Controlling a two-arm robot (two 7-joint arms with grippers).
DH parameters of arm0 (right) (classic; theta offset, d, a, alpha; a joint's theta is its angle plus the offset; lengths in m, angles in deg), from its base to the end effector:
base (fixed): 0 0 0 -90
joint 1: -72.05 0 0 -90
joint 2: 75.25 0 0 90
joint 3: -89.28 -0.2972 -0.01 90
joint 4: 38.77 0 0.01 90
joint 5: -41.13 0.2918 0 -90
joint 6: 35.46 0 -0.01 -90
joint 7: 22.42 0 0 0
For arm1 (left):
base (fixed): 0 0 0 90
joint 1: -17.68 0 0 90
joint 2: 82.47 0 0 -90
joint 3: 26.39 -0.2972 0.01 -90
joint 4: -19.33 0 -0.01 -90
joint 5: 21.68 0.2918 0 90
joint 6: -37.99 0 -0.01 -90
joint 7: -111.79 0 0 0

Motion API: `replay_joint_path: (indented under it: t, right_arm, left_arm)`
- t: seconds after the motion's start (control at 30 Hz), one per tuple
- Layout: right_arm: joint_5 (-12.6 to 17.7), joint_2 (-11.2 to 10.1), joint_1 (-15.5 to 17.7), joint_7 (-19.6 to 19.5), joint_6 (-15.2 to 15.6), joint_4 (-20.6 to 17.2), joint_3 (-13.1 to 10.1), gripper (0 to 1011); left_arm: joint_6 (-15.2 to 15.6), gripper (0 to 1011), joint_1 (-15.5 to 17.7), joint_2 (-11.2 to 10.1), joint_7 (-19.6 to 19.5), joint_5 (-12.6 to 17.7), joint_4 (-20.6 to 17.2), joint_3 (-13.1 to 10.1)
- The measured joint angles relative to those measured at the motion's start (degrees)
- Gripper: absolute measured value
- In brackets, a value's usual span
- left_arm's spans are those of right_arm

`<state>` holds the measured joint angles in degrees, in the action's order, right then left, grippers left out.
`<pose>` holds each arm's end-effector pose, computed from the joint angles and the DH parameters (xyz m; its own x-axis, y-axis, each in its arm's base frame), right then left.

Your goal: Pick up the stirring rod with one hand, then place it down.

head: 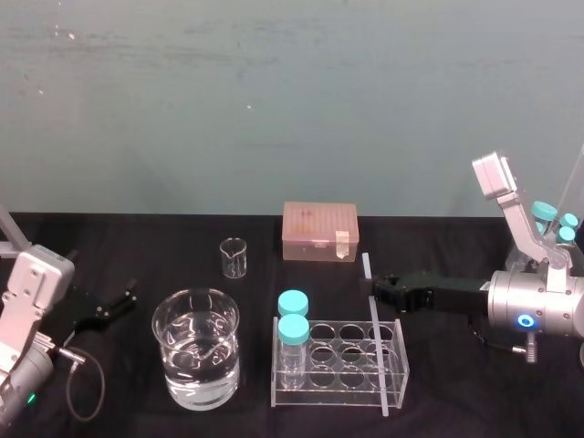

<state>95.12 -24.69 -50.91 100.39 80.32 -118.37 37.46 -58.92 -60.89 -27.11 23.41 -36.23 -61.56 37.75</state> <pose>0.4171 -0.0841 -0.2086 0.7402 -0.5930 -0.3168 0.4986 0.8003 -0.3330 0.3432 0.0913 -0.3049 0.2922 0.8804 0.3736 -0.9553 0.2872 0.0703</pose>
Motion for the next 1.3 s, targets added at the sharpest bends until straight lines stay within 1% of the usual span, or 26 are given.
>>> replay_joint_path:
  t: [0.5,0.6,0.7,0.8,0.93,0.97,1.07,1.23,1.3]
  right_arm:
    - [0.0,0.0,0.0,0.0,-0.1,0.0,0.0,71]
    - [0.2,-0.5,0.9,0.0,-2.2,-0.8,-0.8,71]
    - [0.7,-1.0,2.1,0.0,-4.8,-1.7,-2.2,71]
    - [1.5,-1.5,3.7,0.0,-8.0,-3.1,-4.1,71]
    - [2.2,-1.9,4.8,0.0,-10.1,-4.2,-5.7,71]
    - [2.5,-2.1,5.3,0.0,-11.0,-4.7,-6.5,71]
    - [2.9,-2.4,6.1,-0.1,-12.6,-5.7,-8.0,71]
    - [2.6,-2.5,6.9,-1.9,-15.2,-7.4,-10.2,71]
    - [1.7,-2.2,6.9,-3.1,-16.7,-8.1,-11.2,71]
  left_arm:
    - [0.0,1005,0.0,0.0,0.0,0.0,0.0,0.0]
    - [0.0,1005,0.0,0.0,0.0,0.0,0.0,0.0]
    - [0.0,1005,0.0,0.0,0.0,0.0,0.0,0.0]
    - [0.0,1005,0.0,0.0,0.0,0.0,0.0,0.0]
    - [0.0,1005,0.0,0.0,0.0,0.0,0.0,0.0]
    - [0.0,1005,0.0,0.0,0.0,0.0,0.0,0.0]
    - [0.0,1005,0.0,0.0,0.0,0.0,0.0,0.0]
    - [0.0,1005,0.0,0.0,0.0,0.0,0.0,0.0]
    - [0.0,1005,0.0,0.0,0.0,0.0,0.0,0.0]
